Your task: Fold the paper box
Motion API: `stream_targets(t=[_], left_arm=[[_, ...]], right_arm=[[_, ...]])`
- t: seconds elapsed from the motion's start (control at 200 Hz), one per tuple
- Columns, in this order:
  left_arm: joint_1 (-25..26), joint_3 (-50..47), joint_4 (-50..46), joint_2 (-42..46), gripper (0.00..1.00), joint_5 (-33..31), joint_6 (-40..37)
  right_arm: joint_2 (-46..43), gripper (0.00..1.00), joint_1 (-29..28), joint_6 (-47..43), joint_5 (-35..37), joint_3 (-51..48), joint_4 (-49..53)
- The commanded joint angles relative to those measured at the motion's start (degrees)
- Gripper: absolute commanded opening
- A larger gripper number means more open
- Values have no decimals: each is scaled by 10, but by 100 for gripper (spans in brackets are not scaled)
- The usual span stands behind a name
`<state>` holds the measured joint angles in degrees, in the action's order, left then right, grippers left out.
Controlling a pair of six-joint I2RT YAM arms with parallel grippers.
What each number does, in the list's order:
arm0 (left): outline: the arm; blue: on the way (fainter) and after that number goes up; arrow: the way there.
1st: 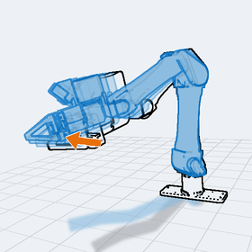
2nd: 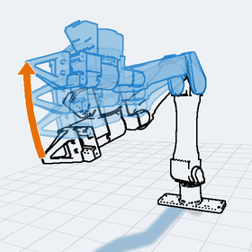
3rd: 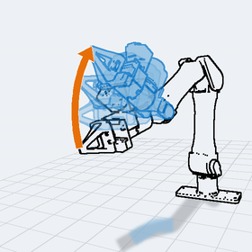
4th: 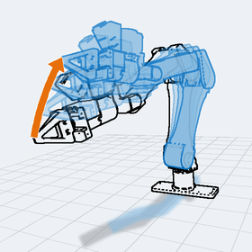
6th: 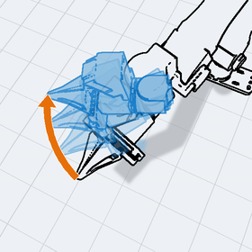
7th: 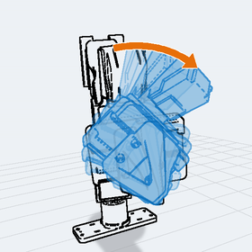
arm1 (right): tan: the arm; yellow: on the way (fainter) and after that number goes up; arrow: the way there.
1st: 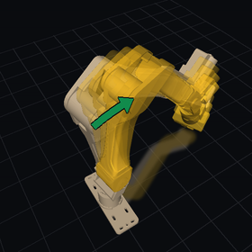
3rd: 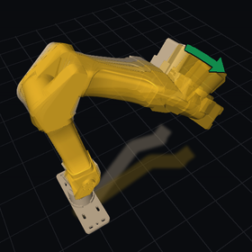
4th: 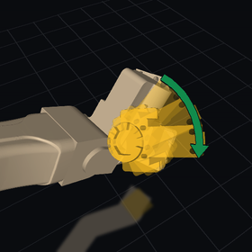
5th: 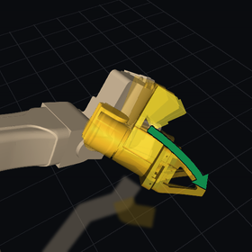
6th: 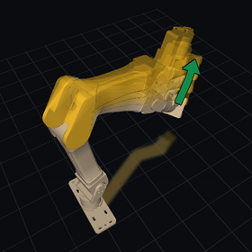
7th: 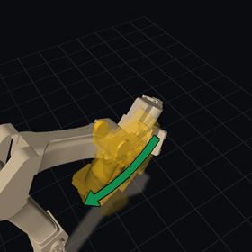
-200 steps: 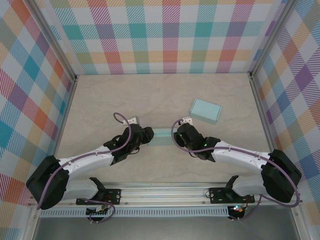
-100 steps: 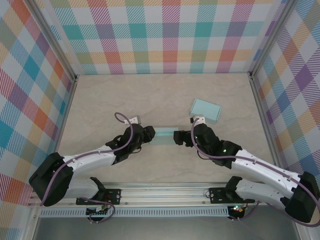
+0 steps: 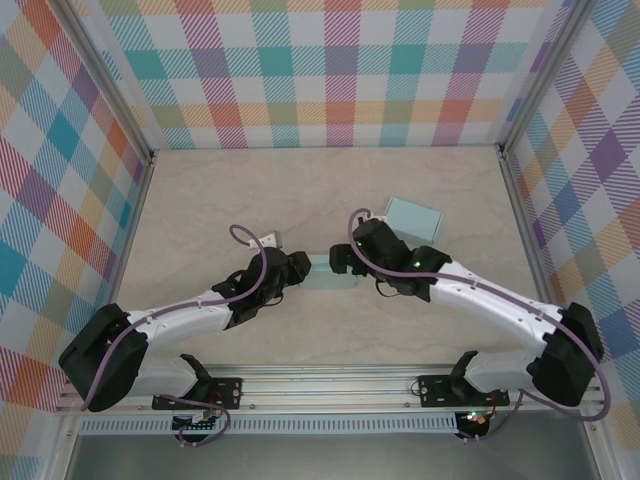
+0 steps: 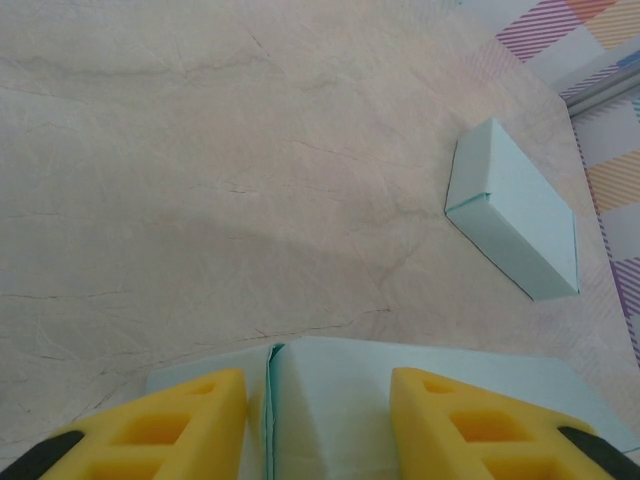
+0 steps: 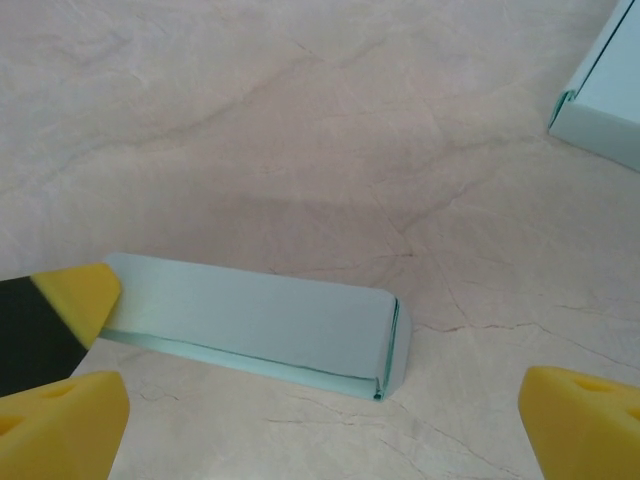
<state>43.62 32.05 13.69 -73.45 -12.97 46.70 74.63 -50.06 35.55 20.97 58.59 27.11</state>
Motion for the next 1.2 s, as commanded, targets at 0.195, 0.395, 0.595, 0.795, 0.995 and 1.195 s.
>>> stream_targets(t=[0.195, 0.395, 0.595, 0.795, 0.995, 1.195], left_arm=[[3, -26, -81, -4, 41, -15, -16], [4, -26, -72, -19, 39, -8, -11], [4, -25, -72, -27, 37, -7, -10], [4, -24, -76, -35, 35, -6, -7], [4, -23, -79, -40, 34, -4, -7], [4, -23, -80, -42, 32, -2, -7]], right_arm=[[102, 100, 2, -20, -9, 80, 50], [123, 100, 1, -16, -24, 75, 52], [142, 100, 1, -6, -34, 62, 51], [147, 100, 3, 0, -18, 42, 48], [115, 100, 12, -3, -59, 32, 20], [80, 100, 12, -14, -73, 51, 12]])
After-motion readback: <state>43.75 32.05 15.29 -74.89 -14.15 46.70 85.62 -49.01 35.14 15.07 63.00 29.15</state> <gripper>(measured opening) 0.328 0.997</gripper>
